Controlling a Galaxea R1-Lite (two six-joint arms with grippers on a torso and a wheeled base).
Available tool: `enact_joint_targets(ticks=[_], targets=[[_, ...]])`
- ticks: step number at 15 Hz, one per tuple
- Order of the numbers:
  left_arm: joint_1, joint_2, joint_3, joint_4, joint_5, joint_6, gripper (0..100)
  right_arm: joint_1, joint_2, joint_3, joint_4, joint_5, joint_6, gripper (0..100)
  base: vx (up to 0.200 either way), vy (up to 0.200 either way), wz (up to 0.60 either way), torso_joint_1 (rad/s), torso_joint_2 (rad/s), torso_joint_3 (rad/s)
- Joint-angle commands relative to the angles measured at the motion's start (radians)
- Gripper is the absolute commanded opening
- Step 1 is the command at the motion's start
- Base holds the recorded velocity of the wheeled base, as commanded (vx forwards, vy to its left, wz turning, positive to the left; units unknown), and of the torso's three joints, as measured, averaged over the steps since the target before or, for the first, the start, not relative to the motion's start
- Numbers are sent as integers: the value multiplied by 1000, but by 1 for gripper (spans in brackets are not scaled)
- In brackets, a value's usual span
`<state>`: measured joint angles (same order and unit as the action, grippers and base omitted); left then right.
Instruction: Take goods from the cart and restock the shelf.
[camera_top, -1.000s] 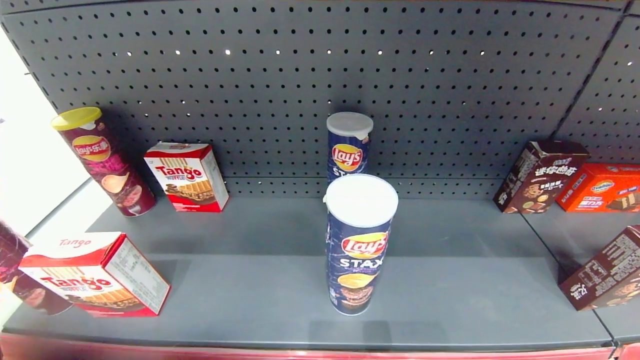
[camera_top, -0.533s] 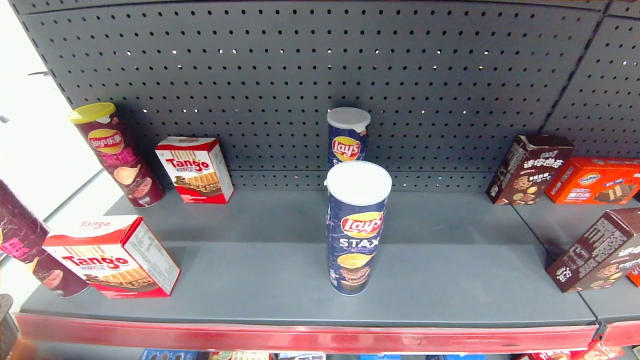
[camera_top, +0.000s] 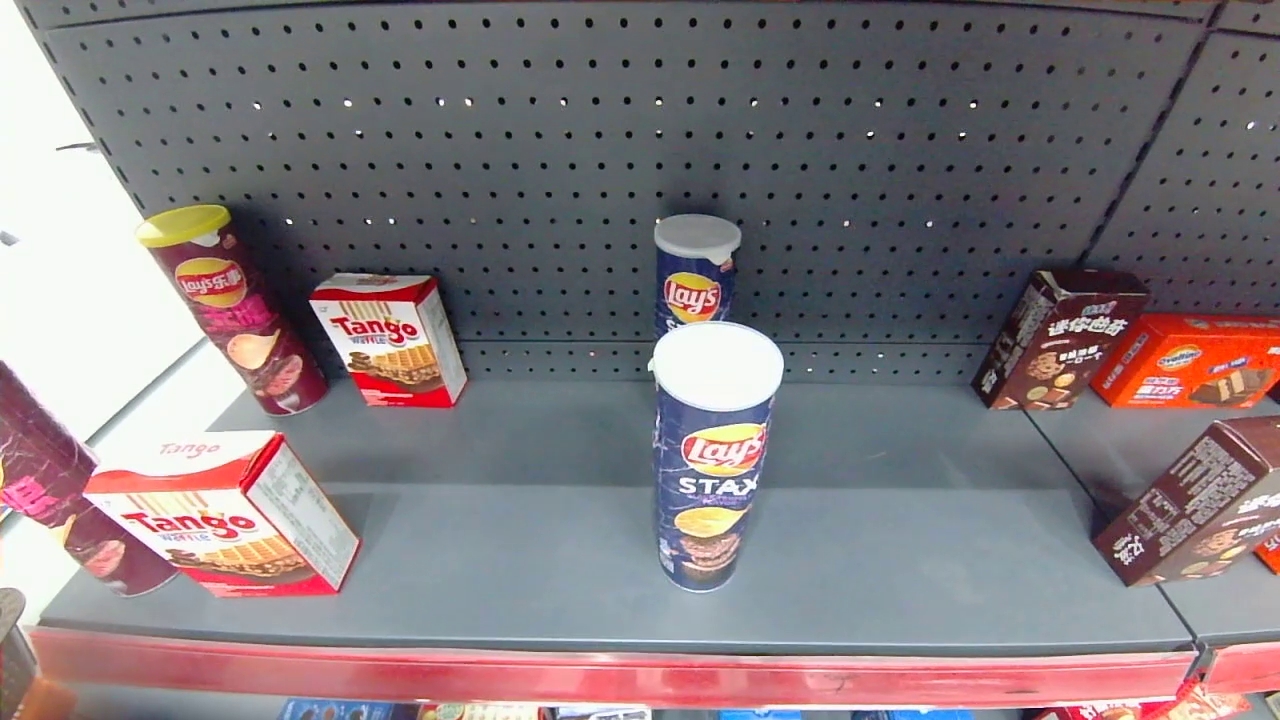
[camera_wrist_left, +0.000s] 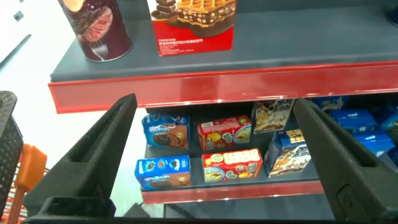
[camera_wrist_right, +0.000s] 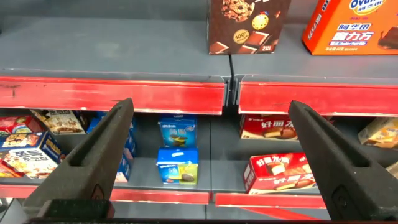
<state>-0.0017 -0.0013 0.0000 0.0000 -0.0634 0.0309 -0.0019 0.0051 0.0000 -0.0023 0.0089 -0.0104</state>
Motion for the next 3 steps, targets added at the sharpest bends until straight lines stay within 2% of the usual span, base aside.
enact_joint_targets(ticks=[1, 3], targets=[[0, 1, 0, 0, 1, 0, 100, 0, 3, 0, -1, 0, 0, 100, 0, 0, 0, 0, 0, 0], [0, 1, 0, 0, 1, 0, 100, 0, 3, 0, -1, 0, 0, 100, 0, 0, 0, 0, 0, 0]])
